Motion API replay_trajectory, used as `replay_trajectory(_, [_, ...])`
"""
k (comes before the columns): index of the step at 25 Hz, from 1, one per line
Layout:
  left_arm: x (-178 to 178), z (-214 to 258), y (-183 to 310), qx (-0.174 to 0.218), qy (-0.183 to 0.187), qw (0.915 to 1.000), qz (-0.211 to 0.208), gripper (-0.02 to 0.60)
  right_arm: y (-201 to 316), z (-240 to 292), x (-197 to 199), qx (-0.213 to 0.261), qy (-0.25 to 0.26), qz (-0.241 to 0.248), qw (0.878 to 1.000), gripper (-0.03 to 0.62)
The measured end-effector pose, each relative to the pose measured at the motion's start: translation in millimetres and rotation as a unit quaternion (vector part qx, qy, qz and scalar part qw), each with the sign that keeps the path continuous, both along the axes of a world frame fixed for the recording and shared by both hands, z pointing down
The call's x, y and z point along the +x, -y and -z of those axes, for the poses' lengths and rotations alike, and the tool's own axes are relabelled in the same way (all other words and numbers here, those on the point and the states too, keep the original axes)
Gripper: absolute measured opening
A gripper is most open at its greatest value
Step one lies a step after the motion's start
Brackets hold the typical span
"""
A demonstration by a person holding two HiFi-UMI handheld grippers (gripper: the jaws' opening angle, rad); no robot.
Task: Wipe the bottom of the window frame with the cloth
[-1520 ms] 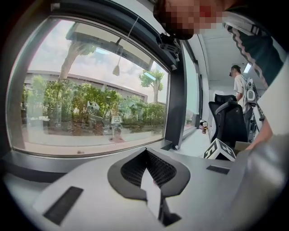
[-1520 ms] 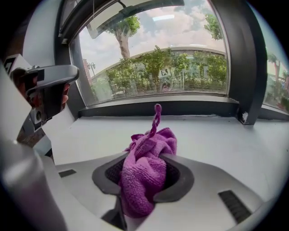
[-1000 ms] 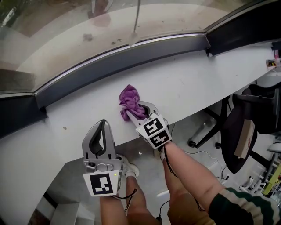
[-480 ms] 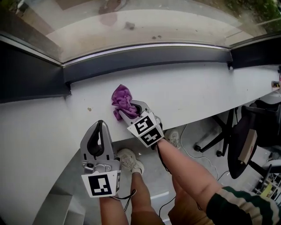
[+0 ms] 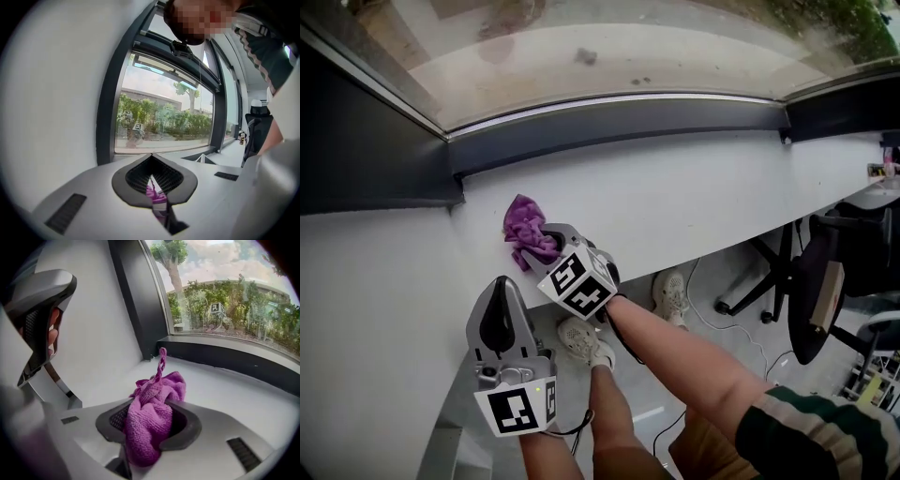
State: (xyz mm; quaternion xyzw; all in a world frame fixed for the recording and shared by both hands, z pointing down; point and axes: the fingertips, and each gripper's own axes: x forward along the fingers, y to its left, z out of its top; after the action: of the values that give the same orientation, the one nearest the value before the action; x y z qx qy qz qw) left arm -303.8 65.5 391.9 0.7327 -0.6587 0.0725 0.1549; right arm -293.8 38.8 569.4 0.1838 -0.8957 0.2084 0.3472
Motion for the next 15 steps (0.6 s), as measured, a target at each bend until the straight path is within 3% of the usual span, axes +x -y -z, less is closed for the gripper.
replay_trajectory(6, [-9.0, 2.4, -3.9, -0.001, 0.006, 1.0, -0.008, 0.006, -10.6, 1.8, -21.7, 0.005, 0.009, 0.016, 1.0, 0.15])
replay_trajectory(15, [11.5, 29.9, 4.7, 0.01, 0.02, 0.9991, -0.037, 0.006, 3.3, 65.1, 22.6, 0.053, 0.057, -0.034, 0.996, 0.15])
